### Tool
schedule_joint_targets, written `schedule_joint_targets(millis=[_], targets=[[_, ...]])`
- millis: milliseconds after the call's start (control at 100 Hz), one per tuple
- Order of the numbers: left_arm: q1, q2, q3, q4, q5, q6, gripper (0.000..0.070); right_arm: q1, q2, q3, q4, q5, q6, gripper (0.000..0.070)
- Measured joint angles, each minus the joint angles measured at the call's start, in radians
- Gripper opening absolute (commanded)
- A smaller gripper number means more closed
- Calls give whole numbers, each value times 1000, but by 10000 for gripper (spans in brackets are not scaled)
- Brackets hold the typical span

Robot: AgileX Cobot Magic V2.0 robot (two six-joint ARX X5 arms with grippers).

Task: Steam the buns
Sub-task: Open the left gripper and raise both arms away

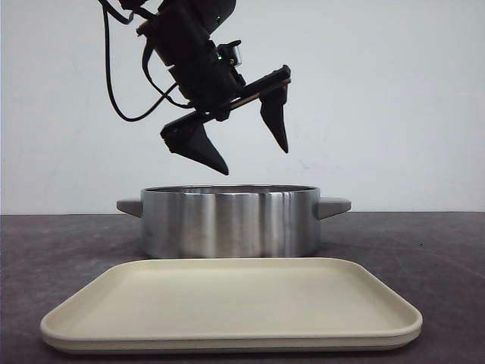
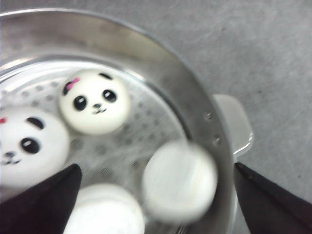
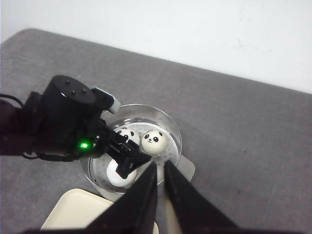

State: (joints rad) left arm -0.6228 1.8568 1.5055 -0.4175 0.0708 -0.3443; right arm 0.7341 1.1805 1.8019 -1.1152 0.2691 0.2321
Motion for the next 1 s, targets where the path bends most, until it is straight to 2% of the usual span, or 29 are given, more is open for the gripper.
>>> schedule_joint_targets(millis=[50,130,160,310,420,650,880,1000], targets=[[3,0,31,-61,0,14,431,0,5,0,0,7,0,16],[5,-5,72,-129,-2,40,97,0,7,-9,5,38,0,16],[5,-14,72,-137,-12,52,3,0,6,-15,7,51,0,16],[5,-122,68,-159,-70,100,0,0,2,-66,42,121,0,16],[5,-267,69,-151,-80,117,0,1,-23,-149,89,127,0,16],[6,-499,64,-196,-153,159,0,33,-128,-421,314,127,0,16],[6,-724,-122,-230,-174,169,0,71,-207,-745,580,121,0,16],[6,-867,-265,-229,-175,167,0,89,-216,-850,644,112,0,16]])
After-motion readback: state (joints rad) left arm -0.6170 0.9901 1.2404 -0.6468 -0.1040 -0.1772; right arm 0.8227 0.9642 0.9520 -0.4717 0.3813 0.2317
